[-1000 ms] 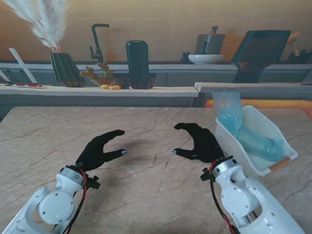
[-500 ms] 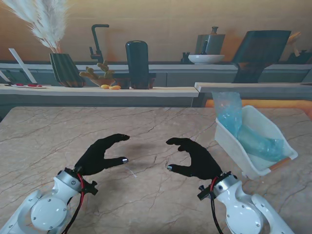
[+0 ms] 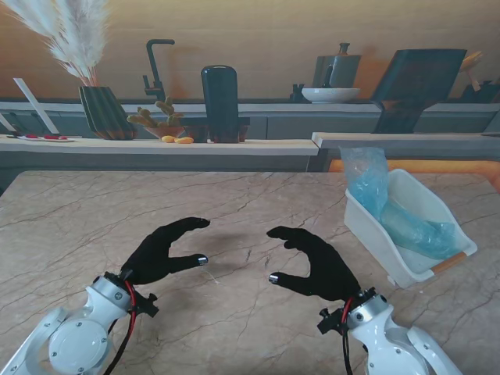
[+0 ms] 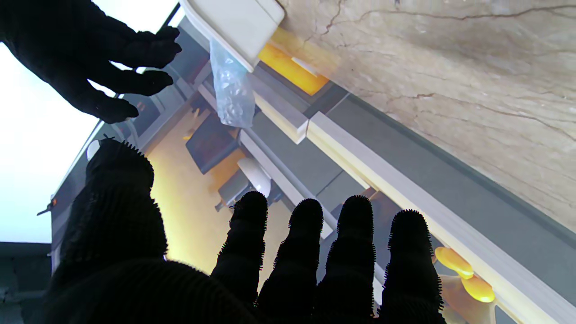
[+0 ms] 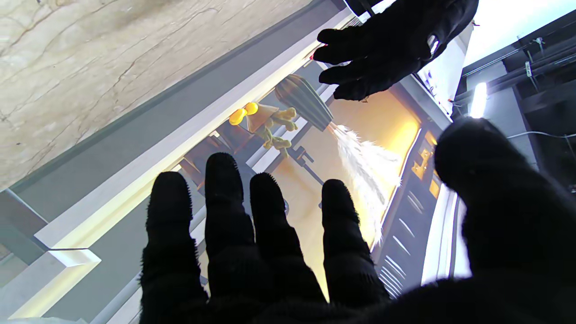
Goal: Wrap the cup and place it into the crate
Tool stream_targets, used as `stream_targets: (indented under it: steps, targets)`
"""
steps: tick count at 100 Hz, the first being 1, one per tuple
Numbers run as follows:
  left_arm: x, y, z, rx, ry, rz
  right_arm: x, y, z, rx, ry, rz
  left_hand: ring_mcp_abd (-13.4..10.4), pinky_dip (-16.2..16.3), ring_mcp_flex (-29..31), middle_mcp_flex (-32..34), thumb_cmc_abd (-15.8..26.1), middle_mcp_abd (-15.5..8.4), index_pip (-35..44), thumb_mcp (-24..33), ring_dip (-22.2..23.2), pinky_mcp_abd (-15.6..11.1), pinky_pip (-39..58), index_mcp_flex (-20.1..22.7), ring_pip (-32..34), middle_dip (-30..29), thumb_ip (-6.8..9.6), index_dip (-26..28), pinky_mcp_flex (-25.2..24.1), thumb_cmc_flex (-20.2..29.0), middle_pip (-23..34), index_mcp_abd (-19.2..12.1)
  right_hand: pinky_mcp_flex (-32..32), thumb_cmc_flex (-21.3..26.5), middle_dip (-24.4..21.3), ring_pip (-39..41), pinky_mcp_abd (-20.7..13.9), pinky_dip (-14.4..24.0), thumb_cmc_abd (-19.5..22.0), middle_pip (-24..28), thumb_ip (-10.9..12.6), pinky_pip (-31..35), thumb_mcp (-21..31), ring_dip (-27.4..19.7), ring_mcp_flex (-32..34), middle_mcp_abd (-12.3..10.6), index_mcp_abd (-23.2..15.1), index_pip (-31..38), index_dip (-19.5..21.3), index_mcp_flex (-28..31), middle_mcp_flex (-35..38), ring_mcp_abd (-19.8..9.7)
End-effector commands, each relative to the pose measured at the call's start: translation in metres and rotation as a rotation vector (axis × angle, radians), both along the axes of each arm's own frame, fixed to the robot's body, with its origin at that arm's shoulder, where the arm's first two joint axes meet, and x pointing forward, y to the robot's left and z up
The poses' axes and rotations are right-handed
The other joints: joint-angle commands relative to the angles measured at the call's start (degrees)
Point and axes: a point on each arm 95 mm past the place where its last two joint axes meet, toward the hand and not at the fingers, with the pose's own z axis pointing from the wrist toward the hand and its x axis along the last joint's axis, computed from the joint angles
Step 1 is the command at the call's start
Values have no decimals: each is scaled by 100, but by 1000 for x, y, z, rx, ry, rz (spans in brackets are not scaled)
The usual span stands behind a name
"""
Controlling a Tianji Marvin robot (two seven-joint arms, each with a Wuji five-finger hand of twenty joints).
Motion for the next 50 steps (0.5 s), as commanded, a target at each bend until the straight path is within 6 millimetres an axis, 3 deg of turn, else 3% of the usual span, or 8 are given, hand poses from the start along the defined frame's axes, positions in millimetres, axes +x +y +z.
stream_targets:
  steps: [1, 50]
  targets:
    - [-4, -4, 1, 14, 5, -16, 0, 4, 2, 5, 2, 3, 16, -35, -95, -76, -110, -9, 2, -42, -54, 59, -95, -27, -44, -122, 163, -29, 27, -21, -145, -175, -3, -181, 18, -15, -43, 111, 275, -88, -55, -147, -74, -1, 98, 24, -54, -105, 54, 13, 37, 7]
    - [-4, -2, -1, 30, 4, -10, -1, 7, 3, -6, -8, -3, 25, 12, -77, -41, -79, -2, 8, -53, -53, 59, -108, 9, -35, -120, 159, -25, 32, -5, -141, -190, 21, -157, 34, 40, -38, 139, 353, -60, -35, -123, -121, 26, 126, 41, -81, -72, 87, 74, 82, -24]
